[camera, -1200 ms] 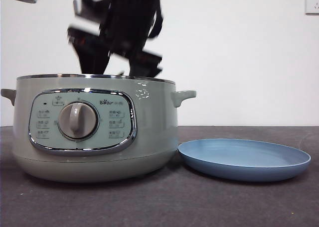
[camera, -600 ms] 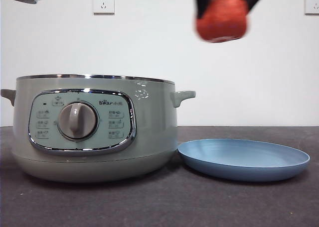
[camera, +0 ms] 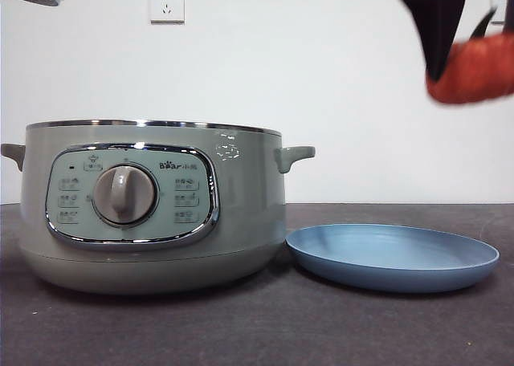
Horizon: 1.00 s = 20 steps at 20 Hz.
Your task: Take the pumpkin out from the steamer,put the pumpkin in the blue plate,close the lid
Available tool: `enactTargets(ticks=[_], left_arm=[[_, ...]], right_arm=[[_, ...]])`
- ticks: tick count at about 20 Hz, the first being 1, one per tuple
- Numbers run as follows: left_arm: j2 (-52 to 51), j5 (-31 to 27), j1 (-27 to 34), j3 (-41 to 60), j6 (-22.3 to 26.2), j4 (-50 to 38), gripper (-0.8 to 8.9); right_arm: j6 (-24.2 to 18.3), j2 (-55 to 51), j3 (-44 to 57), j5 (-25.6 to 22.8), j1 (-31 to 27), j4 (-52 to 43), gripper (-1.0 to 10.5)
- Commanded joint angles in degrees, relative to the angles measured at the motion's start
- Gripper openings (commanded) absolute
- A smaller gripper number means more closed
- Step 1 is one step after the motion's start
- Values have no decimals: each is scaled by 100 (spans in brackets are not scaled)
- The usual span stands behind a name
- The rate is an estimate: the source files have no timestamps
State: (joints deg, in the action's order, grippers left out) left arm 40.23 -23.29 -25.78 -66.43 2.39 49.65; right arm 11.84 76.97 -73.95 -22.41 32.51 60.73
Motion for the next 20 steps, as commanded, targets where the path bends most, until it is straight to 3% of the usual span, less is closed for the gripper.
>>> enactTargets(ticks=[1, 4, 6, 16, 20], left_arm=[[-68, -28, -4, -133, 66, -289, -9], [-68, -26, -4, -133, 66, -289, -9], [-68, -24, -4, -133, 66, -289, -9], [-68, -22, -4, -133, 66, -374, -9], [-68, -22, -4, -133, 66, -374, -9]], right_arm=[[-13, 72, 588, 509, -17, -743, -16], [-208, 179, 1169, 1084, -26, -1880, -16], [-275, 411, 1274, 1209, -28, -2173, -16], [-442, 1753, 1274, 1244, -262, -2667, 10], [-455, 1808, 1274, 1650, -407, -2660, 10]])
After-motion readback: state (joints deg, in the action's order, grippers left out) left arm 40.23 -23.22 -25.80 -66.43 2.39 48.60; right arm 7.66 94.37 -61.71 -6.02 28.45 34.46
